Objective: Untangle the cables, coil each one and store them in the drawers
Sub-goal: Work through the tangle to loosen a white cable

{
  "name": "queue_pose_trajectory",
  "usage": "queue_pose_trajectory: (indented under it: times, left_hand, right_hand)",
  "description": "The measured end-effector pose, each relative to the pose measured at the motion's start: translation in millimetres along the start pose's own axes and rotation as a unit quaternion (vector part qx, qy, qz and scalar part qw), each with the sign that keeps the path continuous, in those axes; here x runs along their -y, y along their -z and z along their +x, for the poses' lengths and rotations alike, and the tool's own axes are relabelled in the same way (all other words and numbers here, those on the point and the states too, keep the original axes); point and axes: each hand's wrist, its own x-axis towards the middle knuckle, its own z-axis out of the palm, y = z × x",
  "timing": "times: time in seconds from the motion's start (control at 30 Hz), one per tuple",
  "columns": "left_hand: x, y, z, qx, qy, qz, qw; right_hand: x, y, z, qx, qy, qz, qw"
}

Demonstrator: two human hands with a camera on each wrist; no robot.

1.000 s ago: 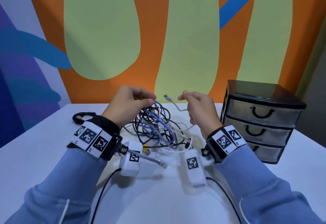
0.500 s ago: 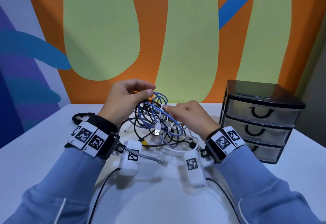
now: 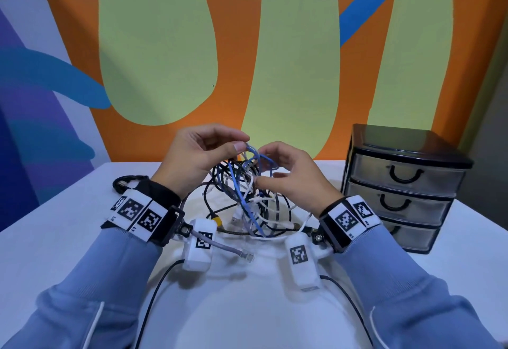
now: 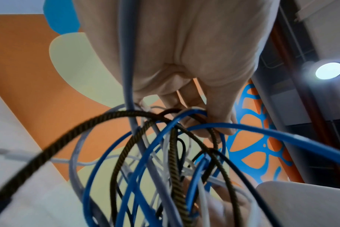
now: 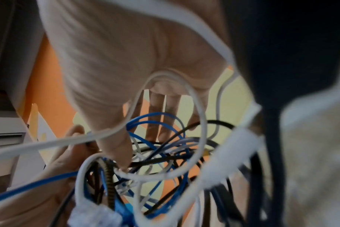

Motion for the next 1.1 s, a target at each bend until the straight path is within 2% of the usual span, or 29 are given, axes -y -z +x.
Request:
queue_pose_trajectory:
  times: [0.37, 0.53, 0.63, 0.7, 0.9, 0.97, 1.1]
  left_hand:
    - [-3, 0, 0, 0.023, 0.015, -0.007, 1.000]
    - [-4, 2, 1, 0.032, 0.019, 0.011, 0.999]
    - [-7, 4, 0, 0.044, 0.020, 0.030, 0.998]
    - [-8, 4, -1, 0.050, 0.018, 0.044, 0.998]
    - [-7, 5, -1, 0.067, 0.032, 0.063, 0.995]
    - [-6, 4, -1, 0.075, 0.039, 0.078, 0.993]
    - [-2, 4, 0, 0.085, 0.059, 0.106, 0.989]
  right_hand:
    - [-8, -2, 4, 0.030, -0.002, -0.025, 0.999]
    - [-11, -4, 4, -0.002, 0.001, -0.074, 0.997]
    - [-9, -5, 2, 0.000, -0.009, -0.048, 0.999]
    - [-8, -5, 2, -0.025, -0.011, -0.048, 0.998]
    - [-4, -4, 1, -0.058, -0.051, -0.159, 0.984]
    - [-4, -4, 2, -0.054, -0.063, -0.139, 0.987]
    - [-4, -1, 3, -0.007, -0.100, 0.006, 0.995]
